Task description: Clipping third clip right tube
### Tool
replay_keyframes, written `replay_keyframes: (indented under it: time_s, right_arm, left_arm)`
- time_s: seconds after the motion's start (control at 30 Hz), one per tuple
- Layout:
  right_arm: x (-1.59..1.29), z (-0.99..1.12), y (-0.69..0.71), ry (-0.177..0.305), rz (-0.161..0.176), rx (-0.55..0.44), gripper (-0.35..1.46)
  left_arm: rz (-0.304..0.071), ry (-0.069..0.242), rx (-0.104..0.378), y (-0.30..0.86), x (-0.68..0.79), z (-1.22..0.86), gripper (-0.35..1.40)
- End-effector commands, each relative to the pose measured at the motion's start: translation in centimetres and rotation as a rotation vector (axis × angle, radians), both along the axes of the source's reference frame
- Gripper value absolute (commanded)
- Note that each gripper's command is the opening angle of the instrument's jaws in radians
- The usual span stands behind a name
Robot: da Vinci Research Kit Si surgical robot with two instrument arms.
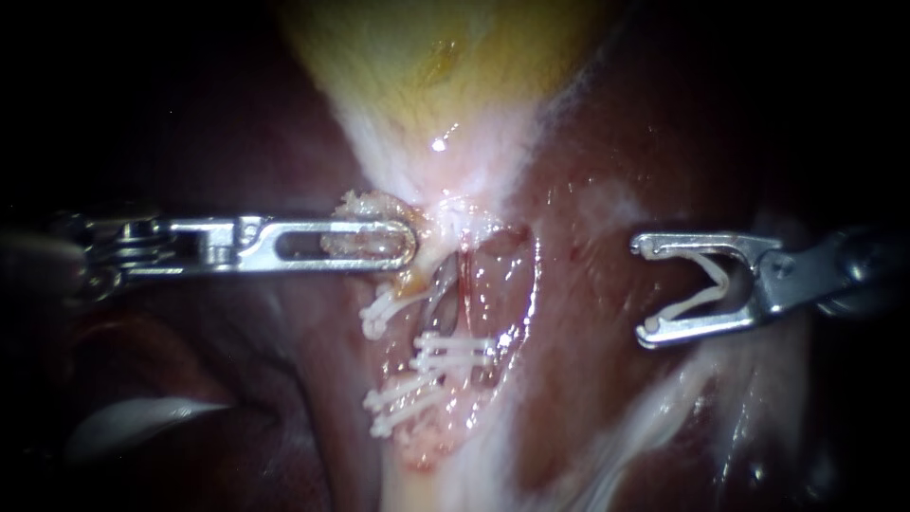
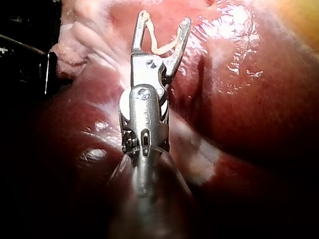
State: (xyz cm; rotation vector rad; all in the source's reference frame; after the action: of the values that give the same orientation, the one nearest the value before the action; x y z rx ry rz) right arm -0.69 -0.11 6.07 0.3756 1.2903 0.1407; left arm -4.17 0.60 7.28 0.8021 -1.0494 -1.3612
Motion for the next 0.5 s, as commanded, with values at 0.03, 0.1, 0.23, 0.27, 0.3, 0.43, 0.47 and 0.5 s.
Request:
replay_keyframes:
  time_s: [0.03, 0.1, 0.23, 0.27, 0.3, 0.43, 0.47, 0.5]
  right_arm:
    - [0.0, 0.0, 0.0, 0.0, 0.0, 0.0, 0.5]
    - [0.0, 0.0, 0.0, 0.0, 0.0, 0.0, 0.5]
    - [0.0, 0.0, 0.0, 0.0, 0.0, 0.0, 0.5]
    - [0.0, 0.0, 0.0, 0.0, 0.0, 0.0, 0.5]
    - [0.0, 0.0, 0.0, 0.0, 0.0, 0.0, 0.5]
    - [0.0, -0.01, 0.0, 0.0, 0.0, 0.0, 0.5]
    - [0.0, -0.01, 0.0, 0.0, 0.0, 0.0, 0.5]
    - [0.01, -0.01, 0.0, 0.0, 0.0, 0.0, 0.5]
  left_arm:
    - [0.001, -0.003, 0.001, 0.02, 0.02, -0.02, -0.35]
    - [0.004, -0.005, 0.005, 0.05, 0.07, -0.07, -0.35]
    - [0.003, -0.001, 0.017, 0.17, 0.23, -0.28, -0.35]
    - [-0.003, -0.003, 0.019, 0.21, 0.27, -0.35, -0.35]
    - [-0.015, -0.007, 0.024, 0.24, 0.32, -0.41, -0.35]
    - [-0.04, -0.014, 0.004, 0.36, 0.52, -0.69, -0.35]
    - [-0.045, -0.015, 0.0, 0.38, 0.58, -0.76, -0.35]
    - [-0.051, -0.017, 0.0, 0.39, 0.61, -0.8, -0.35]
